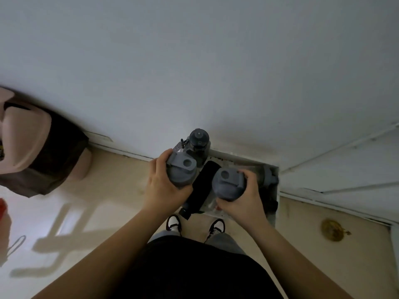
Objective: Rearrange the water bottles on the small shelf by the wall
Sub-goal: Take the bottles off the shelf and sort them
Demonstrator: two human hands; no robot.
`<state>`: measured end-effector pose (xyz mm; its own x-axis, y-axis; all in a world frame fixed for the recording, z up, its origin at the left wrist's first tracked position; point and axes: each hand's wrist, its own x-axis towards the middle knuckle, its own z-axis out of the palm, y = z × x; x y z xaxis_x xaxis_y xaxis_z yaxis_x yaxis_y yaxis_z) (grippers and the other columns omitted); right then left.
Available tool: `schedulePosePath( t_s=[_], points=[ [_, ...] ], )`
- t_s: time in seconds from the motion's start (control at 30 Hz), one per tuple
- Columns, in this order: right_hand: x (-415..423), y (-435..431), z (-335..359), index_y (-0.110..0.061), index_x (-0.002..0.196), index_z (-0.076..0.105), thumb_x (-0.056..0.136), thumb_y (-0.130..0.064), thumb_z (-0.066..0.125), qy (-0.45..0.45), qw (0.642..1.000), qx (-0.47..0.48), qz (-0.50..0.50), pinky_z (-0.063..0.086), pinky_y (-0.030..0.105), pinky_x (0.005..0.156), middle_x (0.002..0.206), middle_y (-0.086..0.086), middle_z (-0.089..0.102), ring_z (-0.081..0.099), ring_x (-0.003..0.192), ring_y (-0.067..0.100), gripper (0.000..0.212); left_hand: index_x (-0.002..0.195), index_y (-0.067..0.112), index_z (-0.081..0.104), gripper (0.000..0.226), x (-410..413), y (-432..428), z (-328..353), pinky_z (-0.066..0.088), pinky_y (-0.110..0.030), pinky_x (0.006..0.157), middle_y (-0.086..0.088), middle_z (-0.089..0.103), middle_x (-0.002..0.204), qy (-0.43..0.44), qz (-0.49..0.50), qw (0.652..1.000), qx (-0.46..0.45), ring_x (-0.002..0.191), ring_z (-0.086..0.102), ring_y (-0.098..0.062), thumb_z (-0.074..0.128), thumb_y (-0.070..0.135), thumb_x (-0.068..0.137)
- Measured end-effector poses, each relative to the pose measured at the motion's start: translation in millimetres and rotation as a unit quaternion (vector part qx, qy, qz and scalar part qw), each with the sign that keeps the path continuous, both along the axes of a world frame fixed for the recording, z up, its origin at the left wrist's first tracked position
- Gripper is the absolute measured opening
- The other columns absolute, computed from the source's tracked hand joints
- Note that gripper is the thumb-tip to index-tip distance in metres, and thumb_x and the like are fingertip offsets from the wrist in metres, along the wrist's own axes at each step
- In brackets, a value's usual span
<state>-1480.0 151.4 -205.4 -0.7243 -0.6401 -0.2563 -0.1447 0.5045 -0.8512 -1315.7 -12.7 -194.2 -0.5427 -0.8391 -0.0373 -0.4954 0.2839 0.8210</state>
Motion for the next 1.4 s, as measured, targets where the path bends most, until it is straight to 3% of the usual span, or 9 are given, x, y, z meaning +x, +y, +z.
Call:
schedulePosePath(
  t_s=[0.23,0.5,0.63,0.77,0.83,0.97,1.07,1.27,1.4],
  points=[
    [21,12,-31,-0.026,0.132,0.038,0.071,-0.019,0.088,0.057,0.994,0.071,0.055,0.05,0.028,0.088,0.127,-0.005,0.037,0.05,0.119,0.019,0.079,0.137,0.037,0.037,0.091,10,-9,3,0.045,-0.025,0.086,0.005,0.043,0.129,0.019,-0.023,0.999,0.012,0.108,0.049,-0.008,0.085,0.024,0.062],
    [35,8,-21,-0.028,0.147,0.026,0.062,-0.046,0.088,0.179,0.969,0.15,0.077,0.045,0.05,0.107,0.153,0.003,0.023,0.034,0.141,0.033,0.107,0.136,0.033,0.04,0.091,16,-16,-2,0.04,-0.015,0.084,0.007,0.042,0.126,0.021,-0.052,0.998,0.008,0.105,0.046,-0.002,0.09,0.023,0.061],
    [52,-8,1,-0.009,0.125,0.06,0.071,-0.038,0.082,0.39,0.914,0.039,0.102,0.041,0.052,0.108,0.132,0.021,0.054,0.049,0.126,0.042,0.065,0.14,0.028,0.041,0.094,18,-22,-3,0.034,0.0,0.083,0.003,0.045,0.129,0.023,-0.052,0.998,-0.008,0.108,0.046,-0.004,0.091,0.025,0.061],
    [84,-28,-7,-0.012,0.095,0.068,0.083,-0.022,0.07,0.384,0.873,0.014,0.301,0.053,0.039,0.07,0.101,0.008,0.063,0.059,0.095,0.029,0.015,0.146,0.024,0.039,0.099,24,-30,6,0.039,-0.01,0.084,-0.001,0.045,0.134,0.03,-0.028,0.998,-0.042,0.111,0.048,-0.008,0.093,0.028,0.062],
    [96,-39,-36,-0.016,0.096,0.066,0.076,-0.023,0.068,0.381,0.836,0.1,0.382,0.051,0.038,0.059,0.104,0.007,0.061,0.057,0.103,0.029,0.021,0.145,0.023,0.04,0.099,29,-33,8,0.037,-0.009,0.085,-0.003,0.046,0.132,0.031,-0.008,0.997,-0.063,0.111,0.048,-0.008,0.093,0.026,0.061],
    [98,-55,-88,-0.021,0.098,0.073,0.075,-0.025,0.073,0.407,0.754,0.236,0.458,0.052,0.041,0.066,0.111,0.009,0.067,0.055,0.118,0.031,0.023,0.144,0.026,0.041,0.097,39,-35,7,0.037,-0.007,0.084,0.001,0.046,0.131,0.005,0.008,0.999,-0.051,0.108,0.044,-0.001,0.092,0.029,0.061],
    [95,-59,-108,-0.024,0.1,0.078,0.076,-0.027,0.076,0.433,0.686,0.285,0.51,0.052,0.044,0.074,0.118,0.011,0.069,0.055,0.121,0.033,0.024,0.143,0.027,0.041,0.096,43,-35,4,0.047,-0.023,0.086,0.003,0.046,0.13,-0.011,0.001,0.999,-0.043,0.109,0.048,-0.006,0.09,0.034,0.061],
    [90,-77,-119,-0.016,0.085,0.074,0.077,-0.02,0.075,0.453,0.642,0.285,0.548,0.049,0.045,0.071,0.103,0.016,0.07,0.059,0.104,0.036,0.008,0.142,0.025,0.039,0.094,45,-41,3,0.051,-0.031,0.088,0.003,0.046,0.13,-0.009,0.017,0.999,-0.04,0.11,0.05,-0.009,0.089,0.032,0.063],
    [90,-84,-107,-0.015,0.104,0.067,0.089,-0.015,0.06,0.454,0.614,0.28,0.583,0.047,0.047,0.074,0.105,0.012,0.067,0.058,0.102,0.037,0.017,0.141,0.024,0.039,0.092,53,-45,4,0.044,-0.016,0.085,0.003,0.046,0.129,0.003,0.027,0.999,-0.032,0.107,0.045,-0.002,0.087,0.031,0.063]
  ],
)
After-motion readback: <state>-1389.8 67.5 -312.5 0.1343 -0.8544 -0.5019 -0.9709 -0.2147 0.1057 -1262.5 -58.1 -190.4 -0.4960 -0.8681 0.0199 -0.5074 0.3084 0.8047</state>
